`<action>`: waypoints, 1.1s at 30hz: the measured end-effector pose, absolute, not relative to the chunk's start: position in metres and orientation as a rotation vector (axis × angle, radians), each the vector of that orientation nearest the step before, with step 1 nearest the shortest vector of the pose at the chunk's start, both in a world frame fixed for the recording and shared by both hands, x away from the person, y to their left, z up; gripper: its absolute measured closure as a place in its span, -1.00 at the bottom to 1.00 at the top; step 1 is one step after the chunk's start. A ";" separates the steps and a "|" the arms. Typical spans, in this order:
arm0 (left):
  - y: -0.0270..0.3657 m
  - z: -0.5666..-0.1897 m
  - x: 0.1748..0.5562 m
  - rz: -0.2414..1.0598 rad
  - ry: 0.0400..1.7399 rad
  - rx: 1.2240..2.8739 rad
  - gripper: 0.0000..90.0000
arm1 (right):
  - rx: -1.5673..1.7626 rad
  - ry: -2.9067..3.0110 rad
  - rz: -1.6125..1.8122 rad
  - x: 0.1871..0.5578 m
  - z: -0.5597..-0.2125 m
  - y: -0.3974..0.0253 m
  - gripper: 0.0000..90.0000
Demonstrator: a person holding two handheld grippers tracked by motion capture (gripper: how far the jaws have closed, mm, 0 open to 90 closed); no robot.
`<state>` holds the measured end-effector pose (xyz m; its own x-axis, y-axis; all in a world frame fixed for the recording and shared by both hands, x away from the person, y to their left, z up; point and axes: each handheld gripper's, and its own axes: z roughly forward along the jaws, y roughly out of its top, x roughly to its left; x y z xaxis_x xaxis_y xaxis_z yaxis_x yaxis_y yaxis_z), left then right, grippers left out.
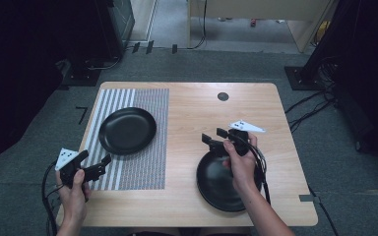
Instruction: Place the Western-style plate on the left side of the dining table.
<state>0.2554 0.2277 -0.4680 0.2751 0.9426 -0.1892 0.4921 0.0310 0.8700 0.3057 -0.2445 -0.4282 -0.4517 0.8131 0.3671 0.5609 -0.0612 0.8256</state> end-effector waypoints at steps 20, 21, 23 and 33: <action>0.244 -0.500 0.219 0.706 1.442 1.695 -0.84 | 1.627 1.844 1.388 0.244 -0.473 -0.346 -0.34; 0.245 -0.501 0.218 0.711 1.447 1.702 -0.84 | 1.630 1.840 1.375 0.242 -0.475 -0.350 -0.33; 0.244 -0.503 0.217 0.714 1.453 1.706 -0.84 | 1.646 1.826 1.371 0.238 -0.480 -0.357 -0.33; 0.241 -0.512 0.218 0.727 1.475 1.791 -0.84 | 1.668 1.773 1.291 0.223 -0.490 -0.383 -0.33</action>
<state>0.2179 0.2415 -0.5117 0.1960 0.9806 -0.0079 0.5905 -0.1116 0.7992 0.2229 -0.3827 -0.4903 -0.2202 0.9269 0.3040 0.5737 -0.1290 0.8088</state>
